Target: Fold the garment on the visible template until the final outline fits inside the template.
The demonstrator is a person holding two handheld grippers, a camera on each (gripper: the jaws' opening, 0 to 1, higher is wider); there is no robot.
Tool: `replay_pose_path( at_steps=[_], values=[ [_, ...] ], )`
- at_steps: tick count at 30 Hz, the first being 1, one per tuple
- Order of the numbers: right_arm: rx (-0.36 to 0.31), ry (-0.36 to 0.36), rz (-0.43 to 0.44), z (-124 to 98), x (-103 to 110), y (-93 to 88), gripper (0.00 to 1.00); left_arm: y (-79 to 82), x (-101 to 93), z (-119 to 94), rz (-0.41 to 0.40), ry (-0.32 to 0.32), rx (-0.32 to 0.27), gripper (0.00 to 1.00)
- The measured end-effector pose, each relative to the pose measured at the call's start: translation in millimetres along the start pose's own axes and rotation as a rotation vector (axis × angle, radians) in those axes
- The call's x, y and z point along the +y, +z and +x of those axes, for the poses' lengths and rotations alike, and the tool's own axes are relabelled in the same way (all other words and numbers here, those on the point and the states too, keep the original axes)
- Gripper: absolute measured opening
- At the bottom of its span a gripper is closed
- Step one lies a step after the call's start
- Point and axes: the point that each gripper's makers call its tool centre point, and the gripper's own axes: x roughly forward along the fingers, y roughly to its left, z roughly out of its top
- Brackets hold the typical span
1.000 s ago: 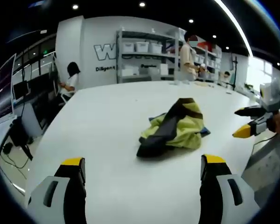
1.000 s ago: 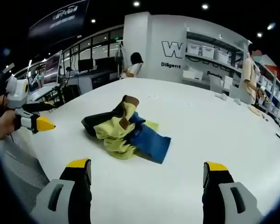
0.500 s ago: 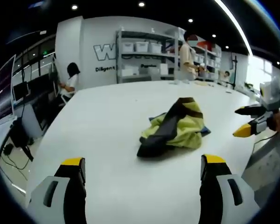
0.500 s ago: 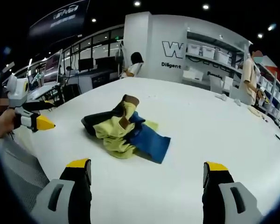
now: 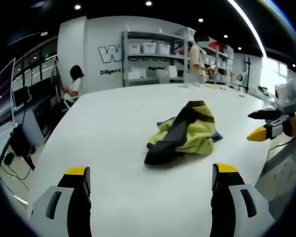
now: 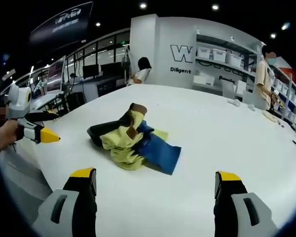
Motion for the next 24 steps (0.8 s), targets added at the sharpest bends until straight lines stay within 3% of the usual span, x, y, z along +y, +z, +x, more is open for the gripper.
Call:
replay_pose_path(
  at_steps=[24],
  values=[
    [-0.002, 0.003, -0.011, -0.1, 0.0, 0.3, 0.99, -0.1, 1.0, 1.0, 0.019, 0.004, 0.000, 0.98]
  ],
)
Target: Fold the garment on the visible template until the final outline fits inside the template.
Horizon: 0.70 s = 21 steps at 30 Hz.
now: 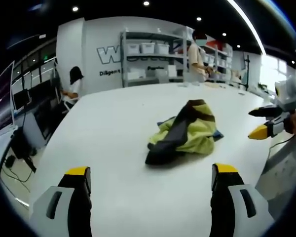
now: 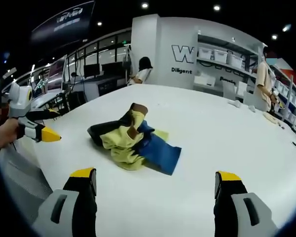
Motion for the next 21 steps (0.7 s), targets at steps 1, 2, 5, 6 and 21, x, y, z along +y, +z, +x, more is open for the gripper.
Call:
replay_pose_path(
  at_steps=[1, 2, 5, 6, 21],
  values=[
    [-0.001, 0.001, 0.003, 0, 0, 0.3, 0.99, 0.1, -0.9, 0, -0.003, -0.004, -0.001, 0.98],
    [-0.002, 0.001, 0.006, 0, 0, 0.5, 0.99, 0.1, -1.1, 0, -0.003, -0.005, -0.001, 0.98],
    [-0.009, 0.004, 0.012, -1, 0, 1.9, 0.99, 0.0, -1.2, 0, -0.002, -0.008, 0.000, 0.98],
    [-0.014, 0.012, 0.017, -1, 1, 2.9, 0.99, -0.1, -1.1, 0, -0.004, -0.008, 0.001, 0.98],
    [-0.052, 0.111, 0.021, 3, 13, 20.9, 0.99, -2.8, -10.5, 2, 0.039, -0.053, 0.040, 0.96]
  ],
)
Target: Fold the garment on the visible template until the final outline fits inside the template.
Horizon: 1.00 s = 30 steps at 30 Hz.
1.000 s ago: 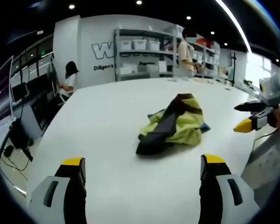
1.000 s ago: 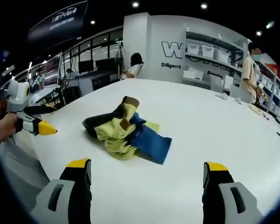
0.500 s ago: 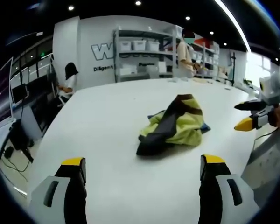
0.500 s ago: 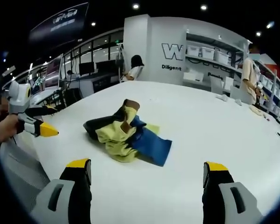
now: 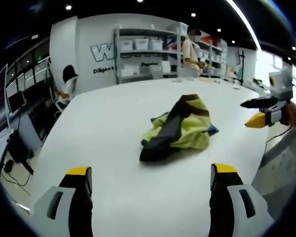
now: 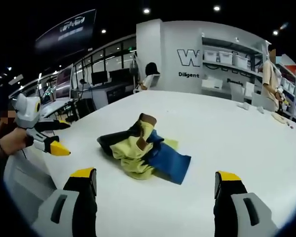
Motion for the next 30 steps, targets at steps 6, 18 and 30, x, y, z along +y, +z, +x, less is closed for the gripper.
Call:
replay_pose_path(
  at_steps=[6, 18, 30],
  values=[
    [-0.017, 0.066, -0.014, 9, -1, 15.3, 0.95, 15.2, 4.4, 6, 0.018, -0.031, -0.007, 0.90],
    [0.019, 0.087, -0.069, 34, -25, 24.5, 0.84, 20.0, 19.9, 28, 0.050, -0.040, 0.030, 0.79],
    [0.037, 0.106, -0.055, 74, -43, 24.2, 0.69, 12.1, 21.6, 55, 0.088, -0.064, 0.087, 0.68]
  ],
)
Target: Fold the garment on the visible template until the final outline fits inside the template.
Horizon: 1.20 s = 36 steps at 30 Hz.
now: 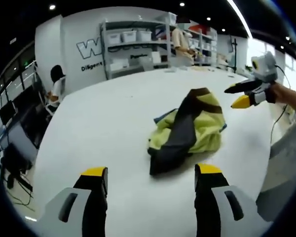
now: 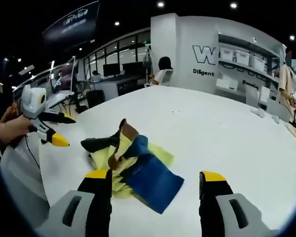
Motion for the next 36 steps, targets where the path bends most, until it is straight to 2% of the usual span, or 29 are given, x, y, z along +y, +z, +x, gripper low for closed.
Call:
replay_pose_path(
  at_steps=[2, 9, 14, 20, 24, 27, 28, 30, 32, 33, 36],
  values=[
    [0.010, 0.008, 0.005, 5, -1, 0.1, 0.68, -1.4, 2.0, 5, 0.015, -0.004, 0.011, 0.65],
    [0.044, 0.014, 0.002, 28, -11, -4.2, 0.65, -2.6, 3.5, 21, -0.009, -0.032, 0.021, 0.58],
    [0.073, 0.014, 0.019, 46, -18, -15.5, 0.59, -9.5, -3.8, 32, -0.010, -0.077, 0.045, 0.48],
    [0.105, 0.028, 0.023, 66, -15, -29.9, 0.53, -17.7, -6.6, 40, -0.004, -0.075, 0.071, 0.43],
    [0.129, 0.028, 0.013, 72, -12, -38.6, 0.46, -19.9, -8.3, 42, -0.009, -0.079, 0.073, 0.36],
    [0.140, 0.024, 0.007, 76, -14, -42.9, 0.41, -19.0, -11.9, 45, 0.061, -0.084, 0.064, 0.35],
    [0.147, 0.023, 0.007, 77, -14, -44.2, 0.39, -19.5, -12.3, 46, 0.061, -0.084, 0.067, 0.33],
    [0.161, -0.003, 0.012, 79, -18, -46.5, 0.33, -19.9, -14.3, 48, 0.052, -0.092, 0.069, 0.29],
    [0.164, -0.026, 0.007, 82, -21, -49.1, 0.26, -19.6, -19.5, 51, 0.007, -0.117, 0.067, 0.26],
    [0.192, -0.032, -0.003, 82, -22, -54.2, 0.24, -19.8, -19.5, 52, 0.000, -0.118, 0.069, 0.25],
    [0.186, -0.037, -0.019, 84, -20, -54.3, 0.21, -22.8, -18.9, 54, -0.003, -0.109, 0.078, 0.19]
  ],
)
